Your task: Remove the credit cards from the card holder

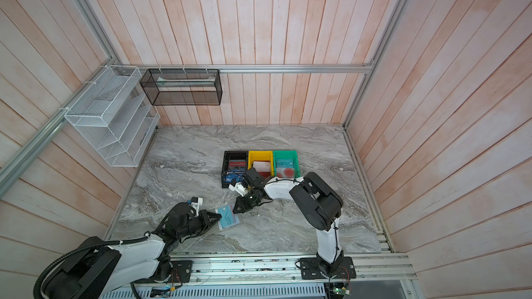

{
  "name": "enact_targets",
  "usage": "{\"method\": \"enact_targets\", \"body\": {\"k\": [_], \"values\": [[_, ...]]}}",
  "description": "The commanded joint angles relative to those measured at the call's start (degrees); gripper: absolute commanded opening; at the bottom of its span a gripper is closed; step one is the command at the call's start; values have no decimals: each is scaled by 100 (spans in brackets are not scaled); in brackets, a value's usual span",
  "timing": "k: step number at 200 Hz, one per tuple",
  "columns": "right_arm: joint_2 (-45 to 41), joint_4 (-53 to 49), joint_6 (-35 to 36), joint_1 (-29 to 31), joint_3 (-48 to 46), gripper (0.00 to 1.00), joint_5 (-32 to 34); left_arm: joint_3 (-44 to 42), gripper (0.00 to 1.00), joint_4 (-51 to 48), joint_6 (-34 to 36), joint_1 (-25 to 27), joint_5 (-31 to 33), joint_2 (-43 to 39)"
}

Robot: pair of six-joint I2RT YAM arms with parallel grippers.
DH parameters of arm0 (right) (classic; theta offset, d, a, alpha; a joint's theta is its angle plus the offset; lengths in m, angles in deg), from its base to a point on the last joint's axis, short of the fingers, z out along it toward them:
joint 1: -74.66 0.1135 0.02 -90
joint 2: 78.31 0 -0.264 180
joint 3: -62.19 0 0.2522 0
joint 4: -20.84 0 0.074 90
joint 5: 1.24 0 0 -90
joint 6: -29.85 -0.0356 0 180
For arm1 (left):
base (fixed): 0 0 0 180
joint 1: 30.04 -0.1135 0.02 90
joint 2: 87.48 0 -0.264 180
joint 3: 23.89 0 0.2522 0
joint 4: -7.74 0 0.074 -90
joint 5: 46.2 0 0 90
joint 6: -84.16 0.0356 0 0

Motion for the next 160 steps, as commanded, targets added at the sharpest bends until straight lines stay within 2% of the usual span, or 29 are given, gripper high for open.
{"method": "enact_targets", "body": {"k": [1, 59, 160], "values": [[253, -170, 25, 33, 6, 13, 104, -308, 17, -295, 32, -17, 166, -309], [305, -155, 44, 24, 14, 13, 75, -457, 20, -723, -12, -22, 401, -995], [306, -75, 20, 24, -65, 13, 48, -572, 22, -791, -3, -30, 408, -800]]}}
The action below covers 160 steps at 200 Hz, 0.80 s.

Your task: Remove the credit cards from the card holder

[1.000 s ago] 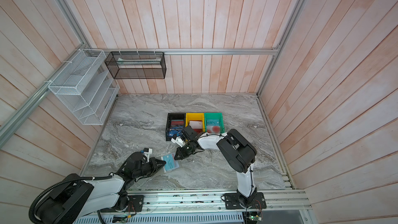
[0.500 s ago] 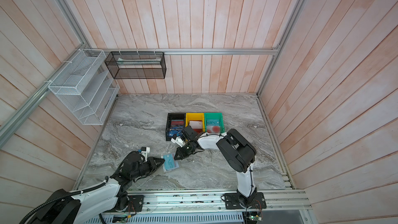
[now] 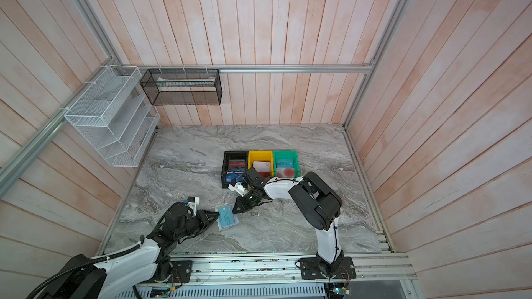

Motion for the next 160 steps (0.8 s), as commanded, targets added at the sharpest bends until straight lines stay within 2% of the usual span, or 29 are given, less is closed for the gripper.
{"method": "enact_targets", "body": {"k": [1, 104, 160], "values": [[247, -124, 20, 23, -83, 13, 156, -555, 22, -82, 8, -30, 114, 26], [313, -112, 27, 28, -64, 13, 135, -493, 22, 570, 61, -30, 9, 921], [335, -117, 35, 19, -78, 13, 123, -436, 18, 712, 96, -30, -107, 1158]]}}
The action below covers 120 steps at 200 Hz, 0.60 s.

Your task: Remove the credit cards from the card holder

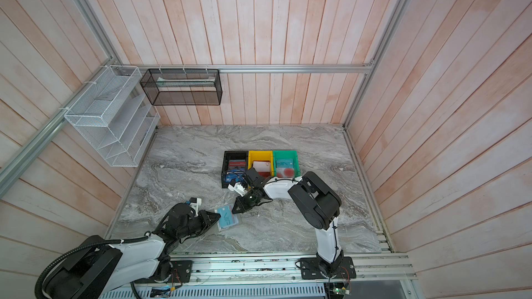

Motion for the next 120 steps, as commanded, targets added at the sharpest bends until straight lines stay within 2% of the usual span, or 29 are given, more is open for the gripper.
{"method": "enact_targets", "body": {"k": [1, 78, 120], "values": [[282, -204, 35, 24, -80, 13, 208, -438, 18, -108, 83, -30, -39, 73], [308, -177, 41, 5, -106, 13, 188, -560, 20, -765, 61, -32, 89, -715], [300, -178, 44, 4, -118, 13, 179, -511, 20, -645, 96, -33, 68, -497]]}}
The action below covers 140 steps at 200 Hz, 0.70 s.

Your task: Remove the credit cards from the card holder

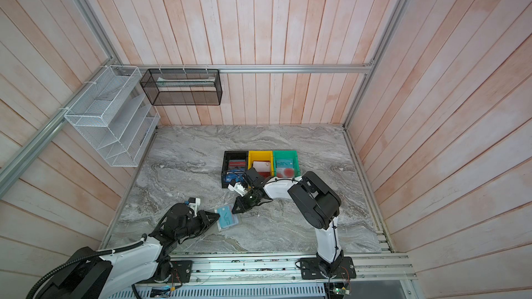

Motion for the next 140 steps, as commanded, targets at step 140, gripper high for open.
{"method": "enact_targets", "body": {"k": [140], "values": [[370, -245, 72, 15, -64, 13, 212, -498, 11, 232, 96, -38, -45, 608]]}}
